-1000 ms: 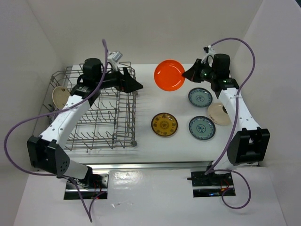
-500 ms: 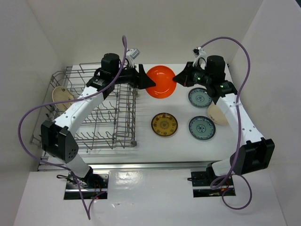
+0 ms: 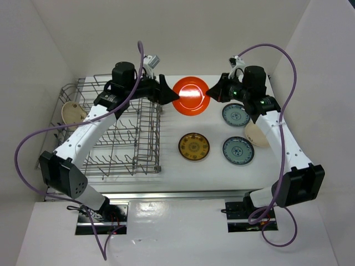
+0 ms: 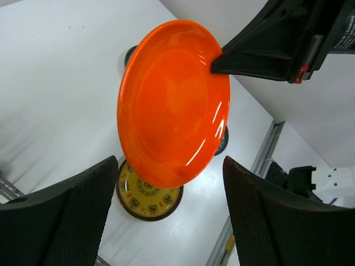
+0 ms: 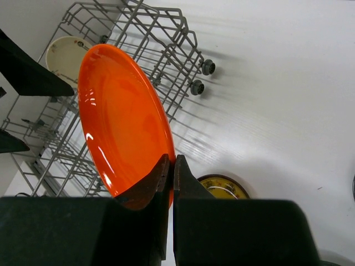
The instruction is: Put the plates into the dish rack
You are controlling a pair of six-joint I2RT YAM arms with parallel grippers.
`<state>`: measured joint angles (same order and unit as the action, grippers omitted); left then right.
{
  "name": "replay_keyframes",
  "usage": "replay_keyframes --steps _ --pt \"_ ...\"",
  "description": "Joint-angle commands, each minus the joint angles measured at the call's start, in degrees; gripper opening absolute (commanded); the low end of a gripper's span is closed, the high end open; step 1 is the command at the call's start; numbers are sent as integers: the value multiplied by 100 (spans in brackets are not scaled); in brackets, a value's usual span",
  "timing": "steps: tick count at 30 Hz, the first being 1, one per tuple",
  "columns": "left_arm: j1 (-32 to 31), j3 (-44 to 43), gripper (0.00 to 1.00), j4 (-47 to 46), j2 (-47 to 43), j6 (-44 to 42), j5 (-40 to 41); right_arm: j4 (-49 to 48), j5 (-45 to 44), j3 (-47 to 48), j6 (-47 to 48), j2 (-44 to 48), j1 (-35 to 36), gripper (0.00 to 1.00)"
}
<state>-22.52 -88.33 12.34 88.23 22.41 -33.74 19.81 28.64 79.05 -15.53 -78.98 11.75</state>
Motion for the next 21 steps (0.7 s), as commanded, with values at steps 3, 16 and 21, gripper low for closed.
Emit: replay_keyframes --steps 3,16,21 --pt "29 167 83 14 -148 -238 332 -92 -9 32 6 181 38 0" --pt "-24 -140 15 67 599 -123 -388 -329 730 -153 59 366 91 0" --pt "-24 -140 0 -39 494 -123 -520 -382 669 -275 112 366 91 20"
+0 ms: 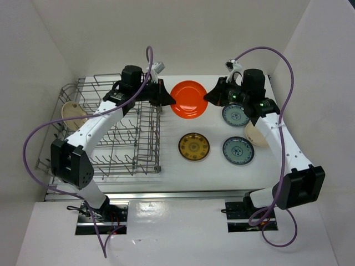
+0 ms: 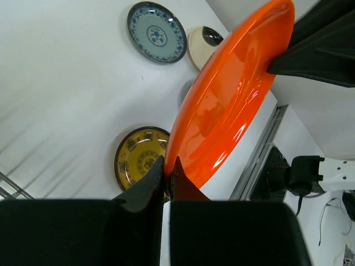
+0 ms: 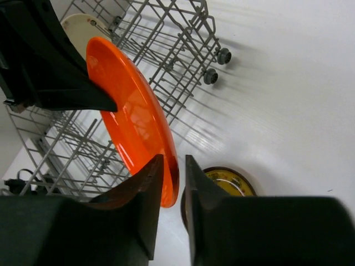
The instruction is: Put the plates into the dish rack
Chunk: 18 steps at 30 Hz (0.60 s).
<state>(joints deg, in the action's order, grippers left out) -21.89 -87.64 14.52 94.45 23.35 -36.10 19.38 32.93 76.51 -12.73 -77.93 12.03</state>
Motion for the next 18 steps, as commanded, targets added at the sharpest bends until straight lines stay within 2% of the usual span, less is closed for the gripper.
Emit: replay_keyframes --steps 1,3,4,6,8,13,17,18 --pt "-87 -210 0 -257 -216 -217 -284 -390 188 -22 -168 261 62 33" --pt "-87 -210 0 -257 -339 -217 -109 -330 109 -74 -168 208 62 47" --pt "-87 -271 0 -257 -418 -269 -12 -329 -22 -75 -168 208 62 64" --pt "70 -333 0 -196 -708 -270 234 -268 -233 -127 -168 286 62 78" --pt "280 -333 0 -143 -963 -322 585 -268 -453 -250 -168 427 62 100" --pt "1036 18 0 -91 -2061 -375 1446 -452 -823 -628 -221 894 62 100" --pt "1626 185 0 409 -2667 -691 2526 -452 -1148 -743 -221 894 62 100" --pt "1687 246 0 715 -2739 -883 3225 -452 -1270 -795 -273 798 62 100"
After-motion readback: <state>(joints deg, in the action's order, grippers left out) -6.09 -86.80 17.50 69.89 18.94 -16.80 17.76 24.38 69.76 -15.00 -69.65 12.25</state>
